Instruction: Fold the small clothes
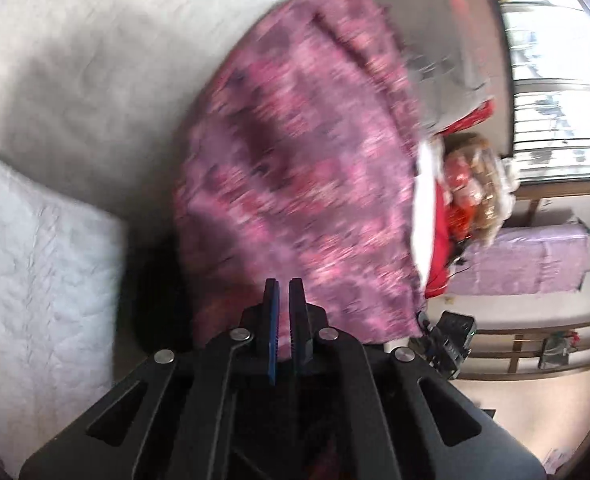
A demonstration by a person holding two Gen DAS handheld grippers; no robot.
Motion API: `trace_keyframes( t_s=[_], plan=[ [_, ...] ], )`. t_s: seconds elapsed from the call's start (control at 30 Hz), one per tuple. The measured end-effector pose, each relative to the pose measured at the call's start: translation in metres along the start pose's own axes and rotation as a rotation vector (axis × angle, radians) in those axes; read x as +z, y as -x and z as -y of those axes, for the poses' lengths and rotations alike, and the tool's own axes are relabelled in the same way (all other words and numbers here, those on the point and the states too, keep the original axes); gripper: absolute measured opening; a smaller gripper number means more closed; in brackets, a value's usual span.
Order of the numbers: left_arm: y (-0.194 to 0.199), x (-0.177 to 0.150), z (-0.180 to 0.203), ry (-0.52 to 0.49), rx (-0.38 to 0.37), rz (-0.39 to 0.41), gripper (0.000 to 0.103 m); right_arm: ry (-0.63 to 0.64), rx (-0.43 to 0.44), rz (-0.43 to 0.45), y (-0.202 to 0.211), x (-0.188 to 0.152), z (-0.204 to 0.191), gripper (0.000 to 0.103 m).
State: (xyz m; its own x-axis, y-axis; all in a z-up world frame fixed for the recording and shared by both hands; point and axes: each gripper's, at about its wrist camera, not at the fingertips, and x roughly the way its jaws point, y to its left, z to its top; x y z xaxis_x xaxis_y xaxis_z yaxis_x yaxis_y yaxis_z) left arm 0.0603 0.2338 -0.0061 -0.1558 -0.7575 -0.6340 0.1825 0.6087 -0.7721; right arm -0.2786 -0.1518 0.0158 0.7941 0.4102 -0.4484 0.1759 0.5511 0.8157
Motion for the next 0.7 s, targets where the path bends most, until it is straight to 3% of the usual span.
trace_keyframes(
  t_s=[0.2, 0.3, 0.37, 0.47, 0.57, 0.7],
  plan=[
    [0.005, 0.019, 0.015, -0.016, -0.034, 0.038, 0.003, 0.045, 0.015, 0.036, 0.0, 0.024, -0.024, 0.009],
    [0.006, 0.019, 0.006, -0.034, 0.073, 0.02, 0.003, 0.024, -0.026, 0.011, -0.001, 0.025, -0.013, 0.009],
    [0.003, 0.013, -0.005, -0.054, 0.181, -0.009, 0.009, -0.002, -0.055, -0.002, -0.001, 0.022, -0.003, 0.009],
    [-0.003, 0.004, -0.023, -0.031, 0.232, -0.045, 0.048, -0.032, -0.08, -0.016, 0.0, 0.015, 0.008, 0.009],
    [-0.015, -0.001, -0.043, 0.002, 0.243, -0.083, 0.05, -0.05, -0.104, -0.04, -0.002, 0.011, 0.016, 0.011],
    [-0.031, -0.005, -0.058, 0.065, 0.176, -0.157, 0.054, -0.054, -0.122, -0.066, -0.01, 0.011, 0.016, 0.014]
  ],
)
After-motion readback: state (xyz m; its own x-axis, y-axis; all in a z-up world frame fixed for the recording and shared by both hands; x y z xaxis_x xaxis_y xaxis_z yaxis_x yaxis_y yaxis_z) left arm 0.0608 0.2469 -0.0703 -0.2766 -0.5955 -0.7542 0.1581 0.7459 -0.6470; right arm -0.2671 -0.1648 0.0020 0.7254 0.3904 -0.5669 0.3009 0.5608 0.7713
